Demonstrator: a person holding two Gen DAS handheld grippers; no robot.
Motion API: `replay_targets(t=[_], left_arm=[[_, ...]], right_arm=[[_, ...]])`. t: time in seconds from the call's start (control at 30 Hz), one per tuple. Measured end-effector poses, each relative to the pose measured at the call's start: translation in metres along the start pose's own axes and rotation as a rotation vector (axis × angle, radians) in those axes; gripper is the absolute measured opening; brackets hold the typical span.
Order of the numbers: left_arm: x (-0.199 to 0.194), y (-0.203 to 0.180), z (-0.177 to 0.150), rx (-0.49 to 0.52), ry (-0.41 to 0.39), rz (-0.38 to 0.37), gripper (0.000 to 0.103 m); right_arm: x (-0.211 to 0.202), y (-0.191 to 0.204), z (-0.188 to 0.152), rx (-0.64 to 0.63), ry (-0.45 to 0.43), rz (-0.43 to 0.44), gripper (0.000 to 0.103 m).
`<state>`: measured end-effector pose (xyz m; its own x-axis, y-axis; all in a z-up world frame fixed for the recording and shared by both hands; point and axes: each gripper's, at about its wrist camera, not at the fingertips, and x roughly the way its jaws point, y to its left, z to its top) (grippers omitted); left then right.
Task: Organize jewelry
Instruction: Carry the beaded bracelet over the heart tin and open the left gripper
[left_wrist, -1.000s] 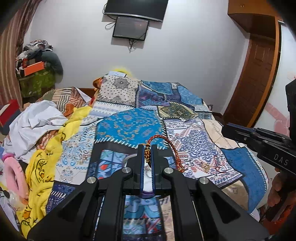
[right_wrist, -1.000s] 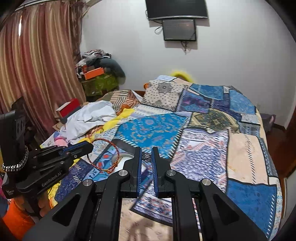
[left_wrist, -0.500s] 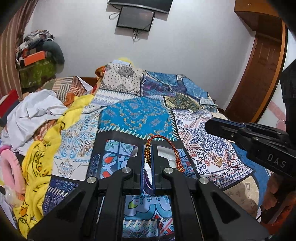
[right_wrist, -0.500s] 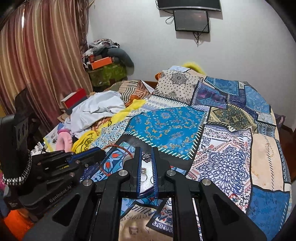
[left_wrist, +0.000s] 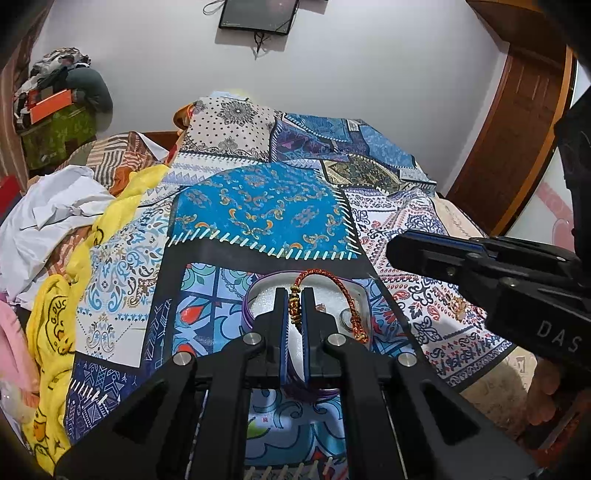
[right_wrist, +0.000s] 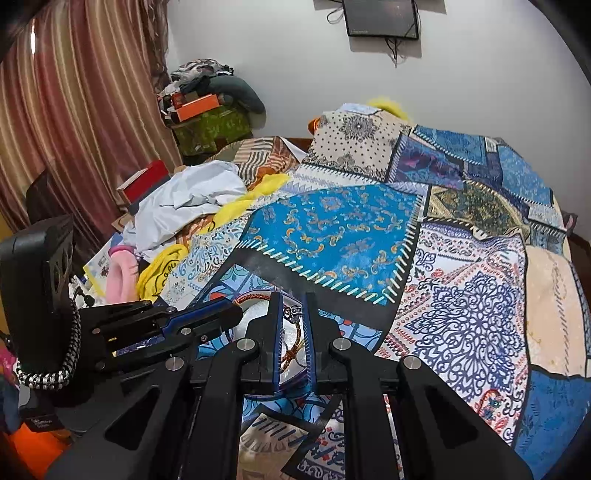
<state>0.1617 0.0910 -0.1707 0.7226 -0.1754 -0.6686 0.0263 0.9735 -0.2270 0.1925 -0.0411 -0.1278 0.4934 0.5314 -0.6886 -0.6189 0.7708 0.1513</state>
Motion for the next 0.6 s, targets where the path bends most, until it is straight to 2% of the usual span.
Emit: replay_targets(t=[0.27,0.6], left_arm=[[0.005,0.004,0.0,0.002,0.022,0.014,0.004],[-0.017,0.015,-0.003,0.006,-0.002,0.076,0.005]], right_arm=[[0.015,0.006,-0.004,-0.007,0.043,0.022,0.009],[0.025,0.017,-0.01,-0.026,0.088,0.057,0.009]])
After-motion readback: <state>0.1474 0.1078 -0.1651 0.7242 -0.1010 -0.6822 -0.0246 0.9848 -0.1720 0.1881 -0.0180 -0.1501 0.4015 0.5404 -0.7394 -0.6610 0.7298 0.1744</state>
